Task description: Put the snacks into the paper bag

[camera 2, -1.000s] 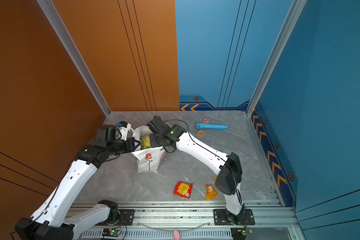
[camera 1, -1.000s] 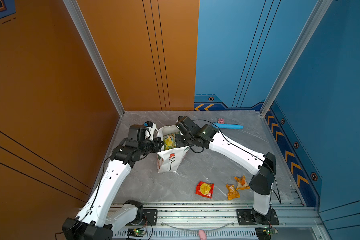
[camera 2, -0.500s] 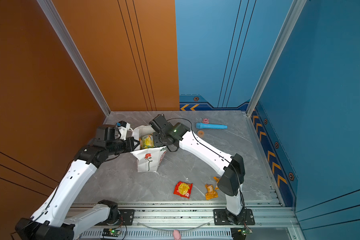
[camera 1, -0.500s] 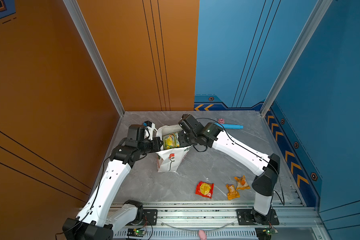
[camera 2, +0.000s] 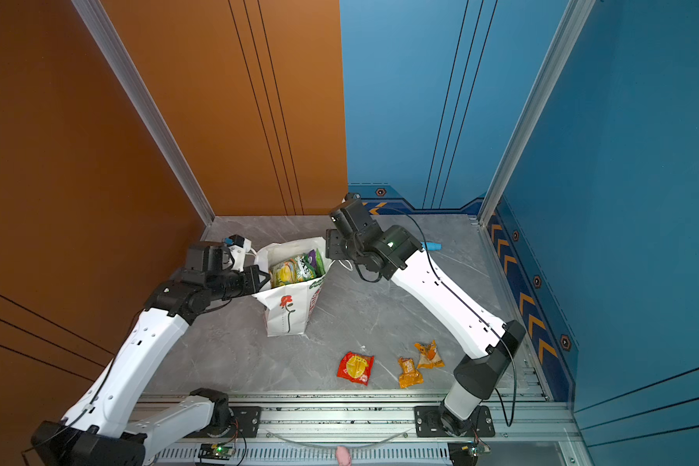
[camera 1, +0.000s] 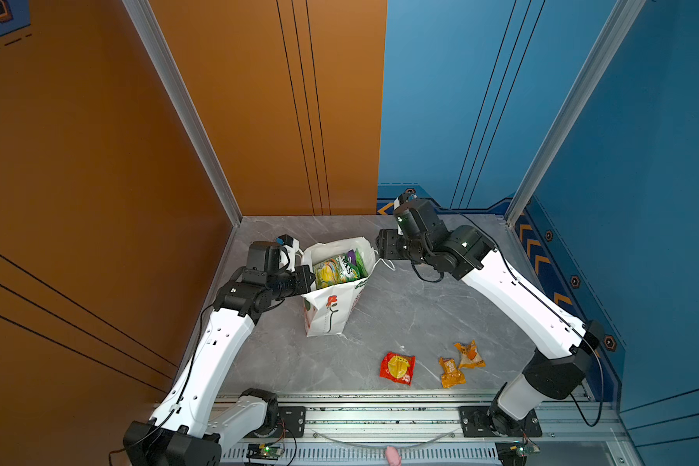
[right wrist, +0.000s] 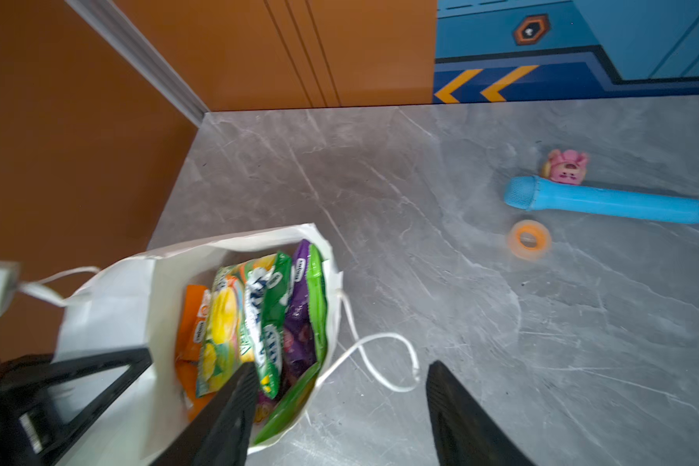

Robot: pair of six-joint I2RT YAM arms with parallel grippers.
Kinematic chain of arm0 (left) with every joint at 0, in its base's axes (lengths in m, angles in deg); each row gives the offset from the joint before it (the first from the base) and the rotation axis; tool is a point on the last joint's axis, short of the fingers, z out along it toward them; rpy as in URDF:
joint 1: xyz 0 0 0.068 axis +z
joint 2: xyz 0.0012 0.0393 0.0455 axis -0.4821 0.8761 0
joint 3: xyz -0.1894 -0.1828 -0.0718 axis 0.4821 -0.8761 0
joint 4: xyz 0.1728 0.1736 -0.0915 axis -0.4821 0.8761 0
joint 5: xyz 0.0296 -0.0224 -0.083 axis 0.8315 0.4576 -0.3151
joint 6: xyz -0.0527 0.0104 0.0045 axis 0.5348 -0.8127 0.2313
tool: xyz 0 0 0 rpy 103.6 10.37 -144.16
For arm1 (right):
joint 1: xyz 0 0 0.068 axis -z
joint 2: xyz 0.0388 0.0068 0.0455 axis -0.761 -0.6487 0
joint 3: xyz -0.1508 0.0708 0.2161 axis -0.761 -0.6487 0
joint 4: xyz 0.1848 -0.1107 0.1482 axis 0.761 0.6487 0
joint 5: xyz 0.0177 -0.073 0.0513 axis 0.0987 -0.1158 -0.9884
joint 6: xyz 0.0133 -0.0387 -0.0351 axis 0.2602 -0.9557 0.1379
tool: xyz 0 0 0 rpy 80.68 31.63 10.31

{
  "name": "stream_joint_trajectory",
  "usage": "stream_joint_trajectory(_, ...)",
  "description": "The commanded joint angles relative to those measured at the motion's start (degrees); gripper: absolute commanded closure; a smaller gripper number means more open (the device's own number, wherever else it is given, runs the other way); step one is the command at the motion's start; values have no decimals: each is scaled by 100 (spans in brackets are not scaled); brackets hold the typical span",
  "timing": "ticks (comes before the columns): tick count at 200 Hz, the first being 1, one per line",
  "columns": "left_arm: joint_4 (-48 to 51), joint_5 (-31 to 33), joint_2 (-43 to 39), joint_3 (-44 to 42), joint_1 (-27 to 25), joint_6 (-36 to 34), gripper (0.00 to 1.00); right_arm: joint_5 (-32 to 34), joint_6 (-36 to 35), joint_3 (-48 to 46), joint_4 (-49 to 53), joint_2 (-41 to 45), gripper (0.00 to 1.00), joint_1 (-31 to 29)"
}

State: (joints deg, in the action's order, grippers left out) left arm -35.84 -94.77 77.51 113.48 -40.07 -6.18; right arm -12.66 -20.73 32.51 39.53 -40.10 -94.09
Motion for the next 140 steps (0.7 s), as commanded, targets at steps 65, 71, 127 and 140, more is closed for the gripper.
stream_joint_trajectory(65, -648, -162, 61, 211, -91, -92, 100, -838, 151, 279, 392, -1179, 47, -240)
stream_joint_trajectory(71, -631, -145, 94, 228, -138, -92, 100, -918, 128, 335, 409, -1224, 55, -247)
stream_joint_trajectory(127, 223, 408, 867, 900, -700, 129, 100, -827, -298, 830, 337, -750, 99, -473)
stream_joint_trajectory(140, 466, 572, 1067, 1132, -829, 266, 100, -877, -300, 784, 212, -495, 100, -444)
